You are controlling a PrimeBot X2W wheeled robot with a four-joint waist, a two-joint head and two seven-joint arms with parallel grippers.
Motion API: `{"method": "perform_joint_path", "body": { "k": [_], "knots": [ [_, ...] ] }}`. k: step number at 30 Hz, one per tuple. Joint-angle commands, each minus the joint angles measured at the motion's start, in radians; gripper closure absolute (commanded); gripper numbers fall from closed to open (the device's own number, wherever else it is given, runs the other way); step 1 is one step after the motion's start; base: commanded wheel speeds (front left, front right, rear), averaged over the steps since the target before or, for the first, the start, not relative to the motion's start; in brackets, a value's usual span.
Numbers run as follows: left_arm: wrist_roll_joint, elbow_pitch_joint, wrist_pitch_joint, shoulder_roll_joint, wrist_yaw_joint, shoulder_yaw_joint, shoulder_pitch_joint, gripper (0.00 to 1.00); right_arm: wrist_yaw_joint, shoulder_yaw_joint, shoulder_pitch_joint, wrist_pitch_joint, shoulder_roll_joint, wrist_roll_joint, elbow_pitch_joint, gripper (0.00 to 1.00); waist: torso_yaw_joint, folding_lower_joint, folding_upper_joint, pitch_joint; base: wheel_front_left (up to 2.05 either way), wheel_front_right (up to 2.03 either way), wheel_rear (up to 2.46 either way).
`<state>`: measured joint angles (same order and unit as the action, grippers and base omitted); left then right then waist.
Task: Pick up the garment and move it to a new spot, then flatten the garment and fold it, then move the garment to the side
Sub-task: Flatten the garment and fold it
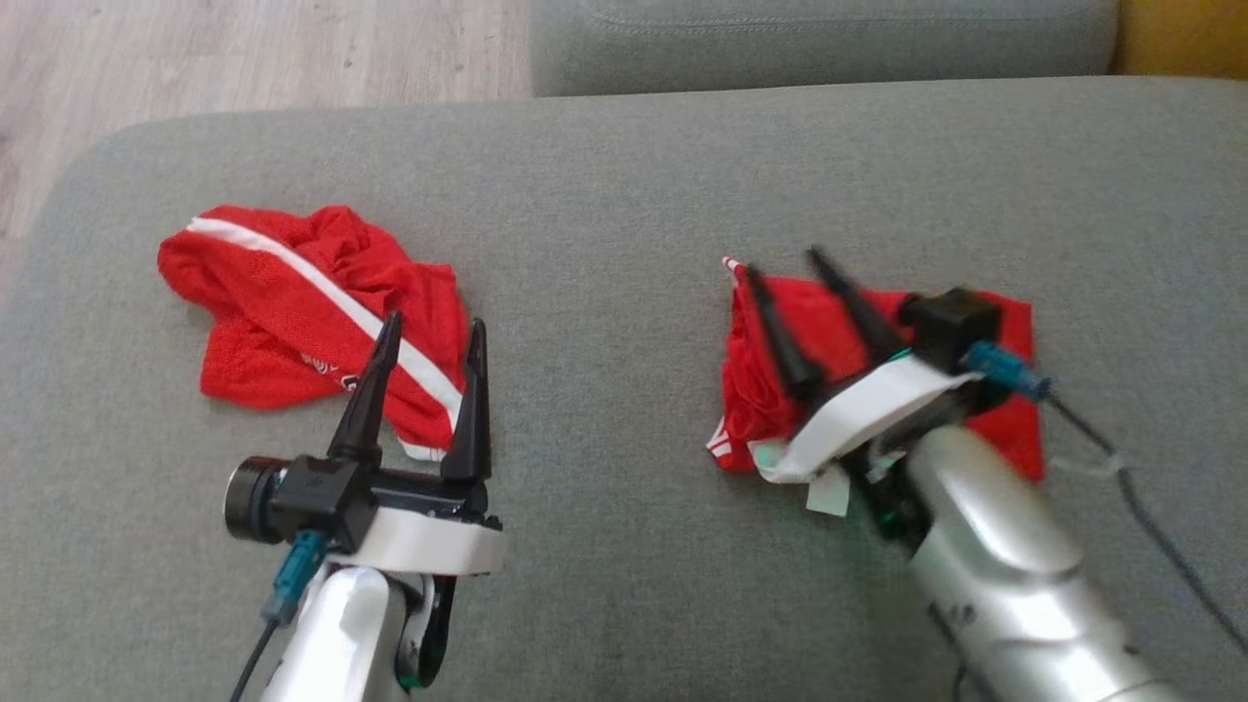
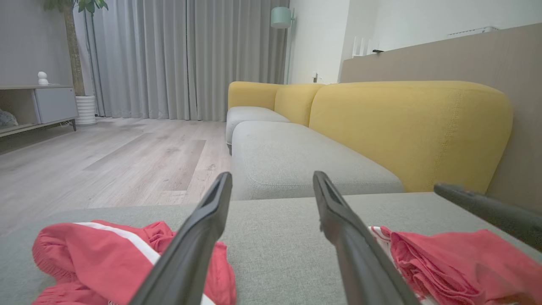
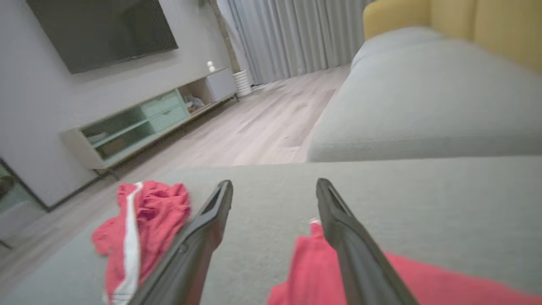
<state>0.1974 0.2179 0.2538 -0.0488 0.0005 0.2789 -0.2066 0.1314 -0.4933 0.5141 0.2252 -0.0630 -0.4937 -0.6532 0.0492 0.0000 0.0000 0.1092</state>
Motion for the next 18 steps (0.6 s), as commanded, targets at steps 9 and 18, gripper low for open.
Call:
{"method": "perform_joint_path", "body": {
  "k": [9,18],
  "knots": [
    [0.013,-0.059,0.008,-0.001,0.013,-0.052,-0.009,0.00,-0.001,0.420,-0.080,0.033,0.003,0.446,0.162,0.00,-0.039,0.0000,0.0000,-0.019,0.00,0.00,0.00],
    [0.017,-0.059,0.008,-0.001,0.013,-0.066,0.026,0.00,-0.001,0.543,-0.299,0.034,0.010,0.536,0.342,0.00,-0.066,0.0000,0.0000,-0.037,0.00,0.00,0.00]
  ]
}}
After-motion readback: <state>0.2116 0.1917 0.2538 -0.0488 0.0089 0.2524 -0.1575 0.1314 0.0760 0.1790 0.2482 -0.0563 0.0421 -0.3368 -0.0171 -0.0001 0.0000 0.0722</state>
